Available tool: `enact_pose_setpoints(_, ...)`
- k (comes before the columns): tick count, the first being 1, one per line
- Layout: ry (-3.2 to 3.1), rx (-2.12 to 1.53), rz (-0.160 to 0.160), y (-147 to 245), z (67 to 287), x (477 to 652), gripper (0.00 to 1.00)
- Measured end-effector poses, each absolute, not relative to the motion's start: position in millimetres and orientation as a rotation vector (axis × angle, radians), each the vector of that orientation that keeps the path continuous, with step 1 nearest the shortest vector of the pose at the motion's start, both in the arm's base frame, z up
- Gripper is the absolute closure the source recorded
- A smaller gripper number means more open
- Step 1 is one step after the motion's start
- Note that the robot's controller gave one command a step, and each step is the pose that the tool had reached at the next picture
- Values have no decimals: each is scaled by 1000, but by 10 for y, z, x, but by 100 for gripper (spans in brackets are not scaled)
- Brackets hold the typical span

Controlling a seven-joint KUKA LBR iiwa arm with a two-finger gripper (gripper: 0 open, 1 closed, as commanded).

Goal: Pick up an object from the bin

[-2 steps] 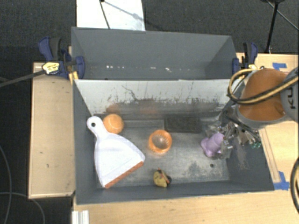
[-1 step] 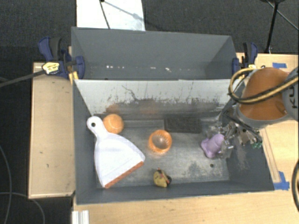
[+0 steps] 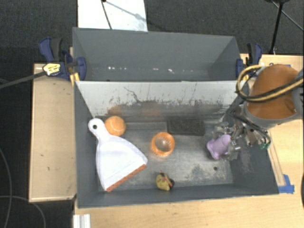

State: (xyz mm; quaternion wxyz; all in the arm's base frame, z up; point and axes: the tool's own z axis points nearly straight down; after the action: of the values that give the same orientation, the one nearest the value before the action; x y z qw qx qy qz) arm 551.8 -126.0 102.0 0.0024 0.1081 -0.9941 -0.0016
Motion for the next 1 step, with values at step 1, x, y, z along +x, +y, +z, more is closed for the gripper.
enact_pose_setpoints(1,-3124,337,-2,-1264,1229,5534,100)
